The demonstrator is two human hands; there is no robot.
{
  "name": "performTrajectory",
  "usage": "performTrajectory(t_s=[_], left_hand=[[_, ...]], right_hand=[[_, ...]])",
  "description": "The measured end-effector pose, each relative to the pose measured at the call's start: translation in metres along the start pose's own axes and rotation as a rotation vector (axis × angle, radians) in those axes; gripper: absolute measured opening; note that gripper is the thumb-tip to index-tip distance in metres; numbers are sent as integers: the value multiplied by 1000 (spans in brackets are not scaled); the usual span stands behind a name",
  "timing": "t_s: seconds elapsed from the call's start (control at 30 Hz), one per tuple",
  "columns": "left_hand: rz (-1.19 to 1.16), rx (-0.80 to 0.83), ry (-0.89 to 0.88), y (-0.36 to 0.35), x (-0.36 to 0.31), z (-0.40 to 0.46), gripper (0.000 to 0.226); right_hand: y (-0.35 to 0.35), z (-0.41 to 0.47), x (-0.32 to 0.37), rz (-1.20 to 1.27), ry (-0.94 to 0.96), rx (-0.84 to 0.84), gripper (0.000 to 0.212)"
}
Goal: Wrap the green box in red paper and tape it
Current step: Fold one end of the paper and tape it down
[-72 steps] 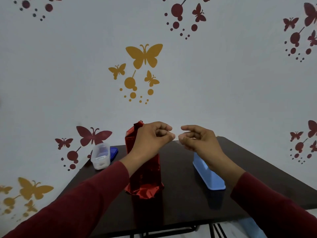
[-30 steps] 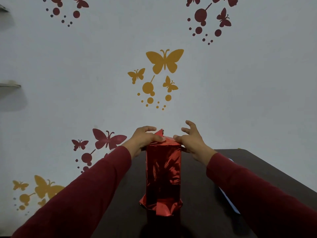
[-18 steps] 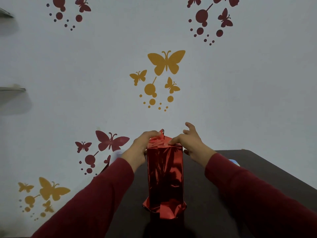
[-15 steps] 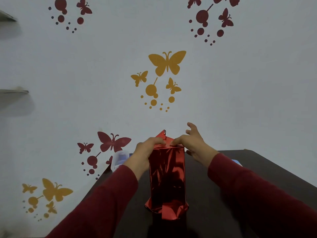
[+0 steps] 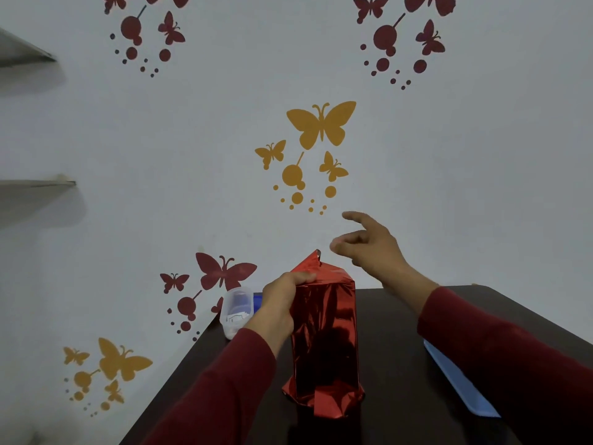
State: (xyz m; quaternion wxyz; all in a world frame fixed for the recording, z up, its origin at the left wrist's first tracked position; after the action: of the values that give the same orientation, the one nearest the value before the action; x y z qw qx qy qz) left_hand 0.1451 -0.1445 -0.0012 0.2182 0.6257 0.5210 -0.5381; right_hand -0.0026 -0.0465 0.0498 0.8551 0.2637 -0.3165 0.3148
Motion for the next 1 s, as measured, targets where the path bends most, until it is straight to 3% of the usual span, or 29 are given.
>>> performTrajectory(t_s=[0.13,0.33,0.57,0.8,1.0], left_hand=[[10,-3,-8,1,2,-1,29],[24,22,-9,0,4,2,31],[6,36,-13,-2,5,2,28],[23,22,-20,-1,4,7,30],[40,11,-27,-1,5,7,46]], right_hand=[[-3,13,10,-85,29,205,60],[-12,35,7,-110,-79,407,56],[-29,50,-12,-99,-212,406,52],[-35,57,-18,-169,-229,415,53],[-37,60,-20,-239,-215,441,57]])
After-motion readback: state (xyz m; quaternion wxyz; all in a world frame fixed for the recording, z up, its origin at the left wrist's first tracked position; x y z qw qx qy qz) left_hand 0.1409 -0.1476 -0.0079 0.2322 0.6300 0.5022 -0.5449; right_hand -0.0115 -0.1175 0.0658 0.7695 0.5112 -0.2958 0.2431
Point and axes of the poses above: each hand's wrist, its own z-axis towards the middle knuckle, its own y-axis out of the back of the hand, x = y × z, the point moved 1 cm from there along z, towards the middle knuckle, and after that the axes turned 11 degrees about y, right-handed, at the moved point
